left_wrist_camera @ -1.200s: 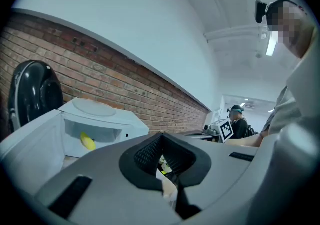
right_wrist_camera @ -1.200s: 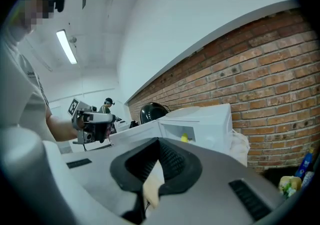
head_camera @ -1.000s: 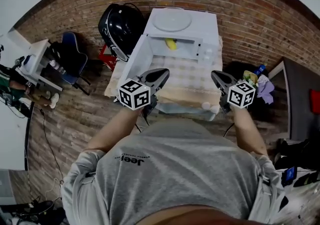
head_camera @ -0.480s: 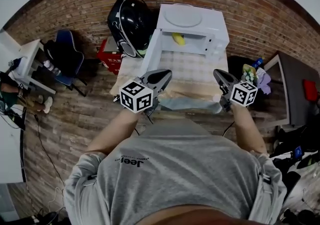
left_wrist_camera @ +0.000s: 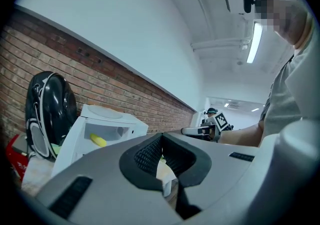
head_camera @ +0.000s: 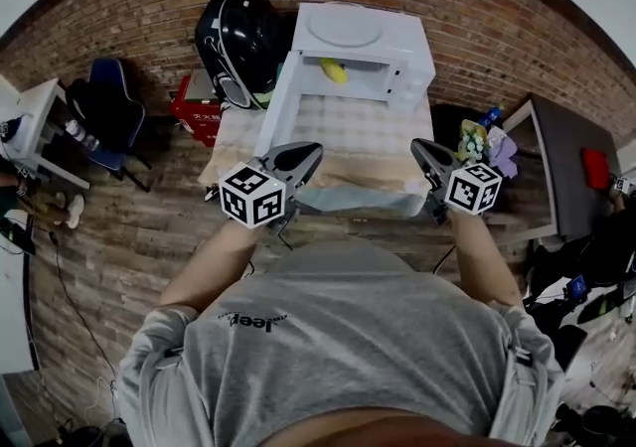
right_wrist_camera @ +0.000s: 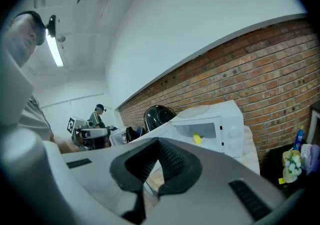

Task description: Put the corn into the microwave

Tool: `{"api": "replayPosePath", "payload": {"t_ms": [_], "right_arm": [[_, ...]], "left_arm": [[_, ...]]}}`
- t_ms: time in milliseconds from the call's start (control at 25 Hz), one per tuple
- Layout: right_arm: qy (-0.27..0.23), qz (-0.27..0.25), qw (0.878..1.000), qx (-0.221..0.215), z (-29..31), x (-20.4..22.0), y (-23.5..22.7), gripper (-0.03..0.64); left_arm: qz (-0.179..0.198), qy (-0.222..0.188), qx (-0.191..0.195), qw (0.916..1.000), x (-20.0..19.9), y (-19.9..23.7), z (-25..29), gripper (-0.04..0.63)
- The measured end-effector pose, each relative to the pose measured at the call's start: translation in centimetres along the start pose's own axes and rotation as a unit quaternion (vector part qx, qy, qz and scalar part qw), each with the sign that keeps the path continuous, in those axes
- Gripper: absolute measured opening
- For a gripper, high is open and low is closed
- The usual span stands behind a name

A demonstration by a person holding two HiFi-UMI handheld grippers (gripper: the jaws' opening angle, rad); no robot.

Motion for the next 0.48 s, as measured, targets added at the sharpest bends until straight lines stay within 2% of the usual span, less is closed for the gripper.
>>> {"api": "replayPosePath", "payload": {"t_ms": [160,320,480], "right_arm": [[0.004,-0.024,0.999,-0.025,-2.2,-1.3,-1.5,0.018],[0.018,-0.036,0.998,-0.047,-4.3,-2.0,-3.8,0.018],[0.026,-0.043,0.997,-0.063,-6.3,-2.0,-5.9,0.018]], "left_arm": [[0.009,-0.012,-0.032,0.9994,-0.4,-2.1,0.9,0.018],[-0.013,-0.035,-0.07,0.9969,0.1,-4.4,2.7,0.018],[-0.025,-0.037,-0.077,0.996,0.7,-6.7,5.4,0.018]]}}
Point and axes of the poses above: the fingertips, and each gripper's own axes: z forward along the fingers, y to its left, x out of its underside, the point moved 8 cm from there along -z, backward along the fingers, and after that the axes turned 2 degrees about z, right-handed, at the moved point
